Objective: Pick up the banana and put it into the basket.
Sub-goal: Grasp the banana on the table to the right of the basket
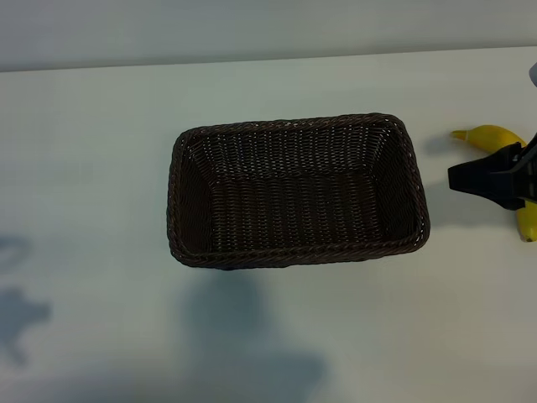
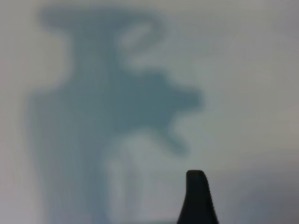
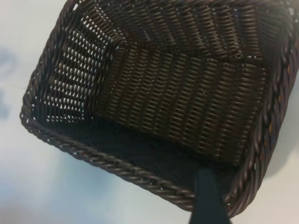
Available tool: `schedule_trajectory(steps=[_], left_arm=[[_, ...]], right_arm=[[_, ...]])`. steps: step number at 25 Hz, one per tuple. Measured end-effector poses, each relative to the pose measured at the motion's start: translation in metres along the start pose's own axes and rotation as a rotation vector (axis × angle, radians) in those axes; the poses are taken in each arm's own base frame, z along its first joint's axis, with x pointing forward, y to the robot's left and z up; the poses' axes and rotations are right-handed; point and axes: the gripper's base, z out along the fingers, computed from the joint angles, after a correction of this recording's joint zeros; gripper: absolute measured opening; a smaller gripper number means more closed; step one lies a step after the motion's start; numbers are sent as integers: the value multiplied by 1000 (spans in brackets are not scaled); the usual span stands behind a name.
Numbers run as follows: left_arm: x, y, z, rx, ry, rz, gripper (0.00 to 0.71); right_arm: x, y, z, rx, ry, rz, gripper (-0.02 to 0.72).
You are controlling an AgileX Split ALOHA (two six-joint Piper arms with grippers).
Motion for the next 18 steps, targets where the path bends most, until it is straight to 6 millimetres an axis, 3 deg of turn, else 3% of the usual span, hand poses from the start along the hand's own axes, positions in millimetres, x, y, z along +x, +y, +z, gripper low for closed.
schedule_trajectory(steps=[6,12,18], left_arm=[[27,-1,16,0,-2,0,545],[39,-2,3,-5,-128,-1,545],[64,-3,-18,-15,-355,-2,545]], right_arm=[[0,0,0,1,-1,0,470],[0,-1,0,6,-4,0,470],[-2,-3,0,28,-18,23,470]])
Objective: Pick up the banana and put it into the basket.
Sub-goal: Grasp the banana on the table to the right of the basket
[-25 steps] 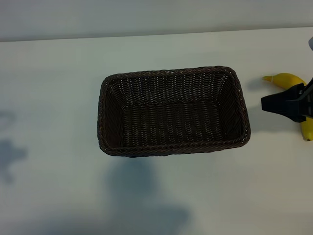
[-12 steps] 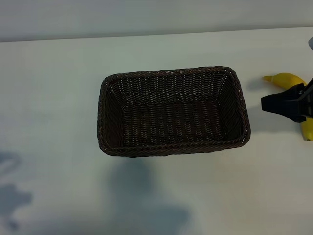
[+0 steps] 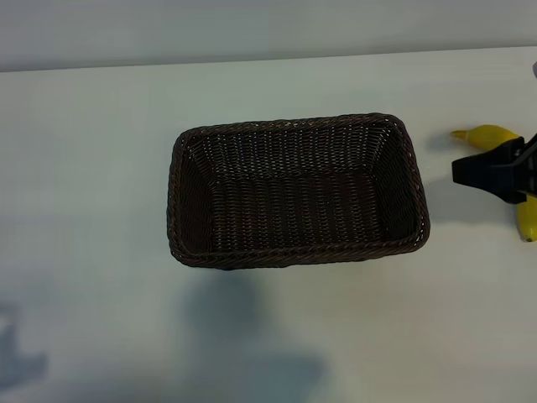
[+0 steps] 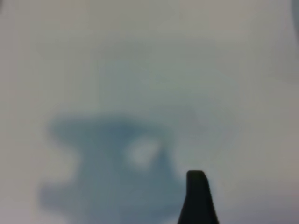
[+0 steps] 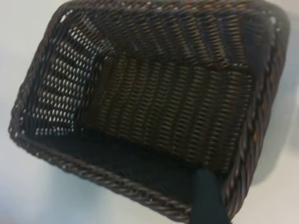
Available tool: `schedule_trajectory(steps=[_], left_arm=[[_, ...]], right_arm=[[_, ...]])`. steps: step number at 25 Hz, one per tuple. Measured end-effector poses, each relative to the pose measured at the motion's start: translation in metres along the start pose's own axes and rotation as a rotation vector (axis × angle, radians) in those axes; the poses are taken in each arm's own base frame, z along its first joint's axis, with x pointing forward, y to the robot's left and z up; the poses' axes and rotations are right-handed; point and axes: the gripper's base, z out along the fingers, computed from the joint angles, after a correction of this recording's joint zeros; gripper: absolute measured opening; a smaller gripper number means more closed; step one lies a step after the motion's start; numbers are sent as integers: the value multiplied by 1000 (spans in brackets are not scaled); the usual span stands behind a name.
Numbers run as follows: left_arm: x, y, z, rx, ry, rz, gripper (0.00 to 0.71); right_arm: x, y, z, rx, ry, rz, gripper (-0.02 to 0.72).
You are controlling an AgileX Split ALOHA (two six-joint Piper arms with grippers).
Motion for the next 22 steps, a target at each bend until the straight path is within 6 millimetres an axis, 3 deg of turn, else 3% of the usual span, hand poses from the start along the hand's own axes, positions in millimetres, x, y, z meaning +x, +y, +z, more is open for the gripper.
schedule_trajectory(steps=[3,7,14,22], left_arm=[[10,0,-12,-4,-107,-1,545],[12,0,-14,-5,-126,-1,545],[13,0,-14,-5,-125,-1,543],[13,0,-14,-5,-125,-1,543]], right_arm=[[0,-1,0,8,-5,11,470],[-7,-1,-2,27,-30,7,469],[-47,-5,-5,46,-65,24,470],[-84,-22,9,81,33,47,470]])
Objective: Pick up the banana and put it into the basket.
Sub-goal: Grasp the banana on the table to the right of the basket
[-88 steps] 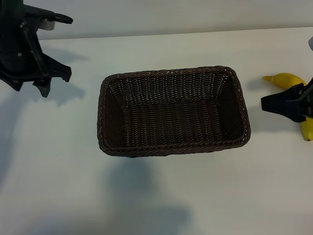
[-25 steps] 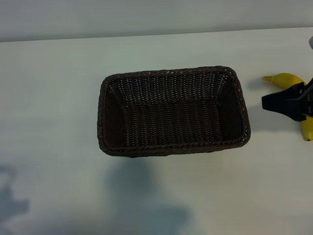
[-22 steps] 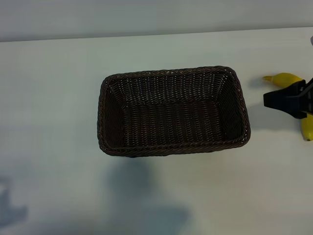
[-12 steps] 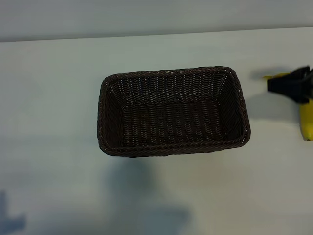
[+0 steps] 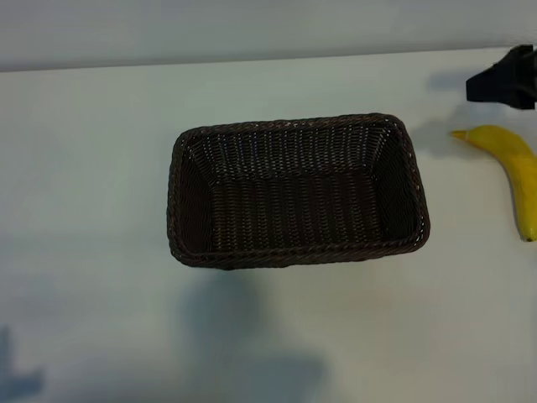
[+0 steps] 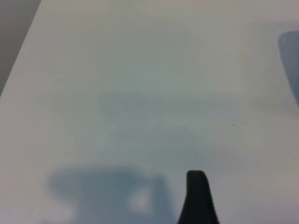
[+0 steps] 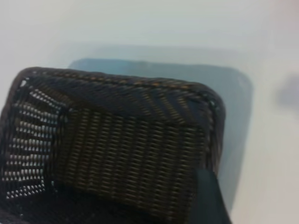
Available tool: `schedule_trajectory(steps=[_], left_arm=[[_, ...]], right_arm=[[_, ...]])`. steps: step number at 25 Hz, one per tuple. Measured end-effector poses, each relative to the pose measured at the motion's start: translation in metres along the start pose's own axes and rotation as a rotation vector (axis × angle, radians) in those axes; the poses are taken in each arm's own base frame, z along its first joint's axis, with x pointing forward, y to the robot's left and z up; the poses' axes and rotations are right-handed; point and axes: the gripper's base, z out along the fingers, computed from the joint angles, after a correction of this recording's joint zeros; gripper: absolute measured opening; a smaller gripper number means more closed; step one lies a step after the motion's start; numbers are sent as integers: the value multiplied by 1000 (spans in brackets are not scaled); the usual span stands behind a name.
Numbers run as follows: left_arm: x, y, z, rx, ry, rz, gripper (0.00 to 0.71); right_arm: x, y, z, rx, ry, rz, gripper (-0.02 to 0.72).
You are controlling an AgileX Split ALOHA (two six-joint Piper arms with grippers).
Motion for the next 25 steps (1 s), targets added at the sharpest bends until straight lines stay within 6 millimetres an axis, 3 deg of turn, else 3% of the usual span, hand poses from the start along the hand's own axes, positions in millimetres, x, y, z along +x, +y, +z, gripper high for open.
schedule_trajectory(steps=[6,12,18,25], left_arm=[[0,0,0,0,0,0,543],[0,0,0,0,0,0,543],[0,0,0,0,0,0,543],[0,0,0,0,0,0,542]], right_arm=[[-15,-13,15,28,93,14,470],[-20,-39,23,223,194,35,489],[-14,-64,31,410,293,39,512],[1,-87,62,432,411,50,539]])
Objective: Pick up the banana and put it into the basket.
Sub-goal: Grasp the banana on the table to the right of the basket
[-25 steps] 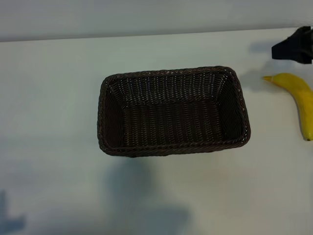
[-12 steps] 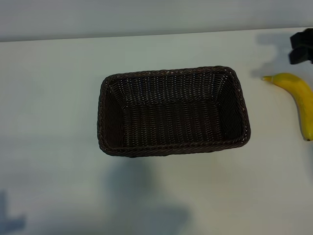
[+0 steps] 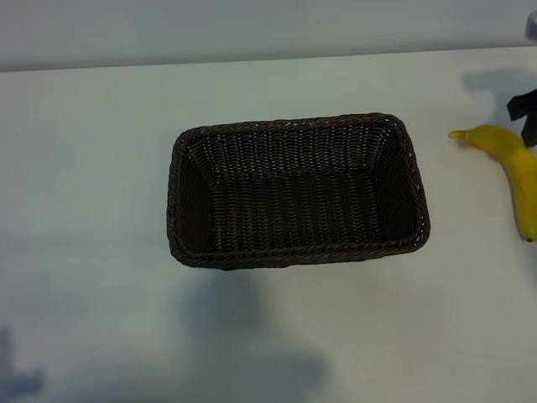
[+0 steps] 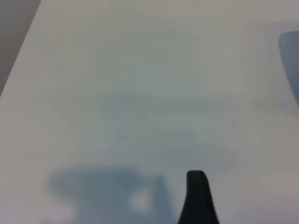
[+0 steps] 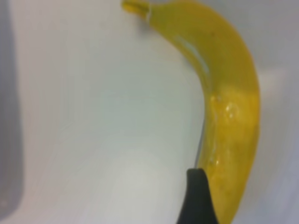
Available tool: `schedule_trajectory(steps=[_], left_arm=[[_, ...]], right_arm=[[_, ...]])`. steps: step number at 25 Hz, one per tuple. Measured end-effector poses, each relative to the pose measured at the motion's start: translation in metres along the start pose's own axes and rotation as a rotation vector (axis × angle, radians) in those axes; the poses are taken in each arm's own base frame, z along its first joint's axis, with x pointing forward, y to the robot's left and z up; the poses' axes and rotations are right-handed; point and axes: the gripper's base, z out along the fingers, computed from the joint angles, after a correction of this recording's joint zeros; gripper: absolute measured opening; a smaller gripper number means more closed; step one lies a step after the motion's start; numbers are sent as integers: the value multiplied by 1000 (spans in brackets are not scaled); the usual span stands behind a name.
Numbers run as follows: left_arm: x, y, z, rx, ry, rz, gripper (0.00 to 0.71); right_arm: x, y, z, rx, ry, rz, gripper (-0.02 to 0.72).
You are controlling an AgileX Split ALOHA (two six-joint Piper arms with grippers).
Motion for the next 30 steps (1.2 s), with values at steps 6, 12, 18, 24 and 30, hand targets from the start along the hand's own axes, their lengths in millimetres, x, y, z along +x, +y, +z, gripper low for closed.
schedule_trajectory(steps=[6,12,18,24,30], left_arm=[[0,0,0,0,0,0,542],[0,0,0,0,0,0,542],[0,0,0,0,0,0,542],[0,0,0,0,0,0,542],[0,0,0,0,0,0,542]], right_arm=[[0,-3,32,-7,64,8,542],[-1,-5,53,-8,89,12,542],[1,-7,76,-10,128,19,542],[3,-7,85,-13,148,22,540],[3,-7,86,-13,153,25,420]])
